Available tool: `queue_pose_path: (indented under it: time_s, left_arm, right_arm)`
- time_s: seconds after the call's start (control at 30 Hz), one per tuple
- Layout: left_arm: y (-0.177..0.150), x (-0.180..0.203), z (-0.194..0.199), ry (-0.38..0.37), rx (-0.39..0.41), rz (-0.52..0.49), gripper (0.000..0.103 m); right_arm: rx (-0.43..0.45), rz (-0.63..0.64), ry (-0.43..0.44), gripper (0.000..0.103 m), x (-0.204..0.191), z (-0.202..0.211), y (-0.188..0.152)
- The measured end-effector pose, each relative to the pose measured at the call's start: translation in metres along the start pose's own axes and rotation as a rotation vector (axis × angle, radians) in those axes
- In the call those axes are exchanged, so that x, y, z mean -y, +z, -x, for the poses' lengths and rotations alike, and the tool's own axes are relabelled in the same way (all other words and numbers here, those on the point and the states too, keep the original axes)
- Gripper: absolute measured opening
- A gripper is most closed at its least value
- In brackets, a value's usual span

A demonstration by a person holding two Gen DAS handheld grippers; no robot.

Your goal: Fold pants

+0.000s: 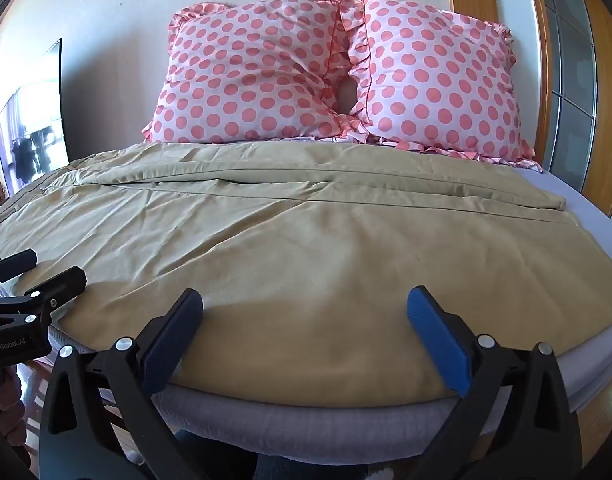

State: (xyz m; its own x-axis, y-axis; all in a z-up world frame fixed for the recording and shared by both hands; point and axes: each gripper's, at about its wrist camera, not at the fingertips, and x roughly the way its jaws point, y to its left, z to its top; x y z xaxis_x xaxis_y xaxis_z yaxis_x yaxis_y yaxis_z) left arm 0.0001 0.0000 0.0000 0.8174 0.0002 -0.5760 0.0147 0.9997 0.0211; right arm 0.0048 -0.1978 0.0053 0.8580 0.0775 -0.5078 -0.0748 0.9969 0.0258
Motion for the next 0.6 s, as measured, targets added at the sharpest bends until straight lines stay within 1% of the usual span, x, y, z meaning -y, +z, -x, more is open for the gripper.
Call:
queue_pose_path:
  time_s: [0.6]
  left_arm:
    - [-0.0001,-0.0001,0.0003,0.000,0.007,0.000,0.101]
  right_arm:
    - [0.001,-0.001,0.000,0.102,-0.0001,-0.0007,0.0005]
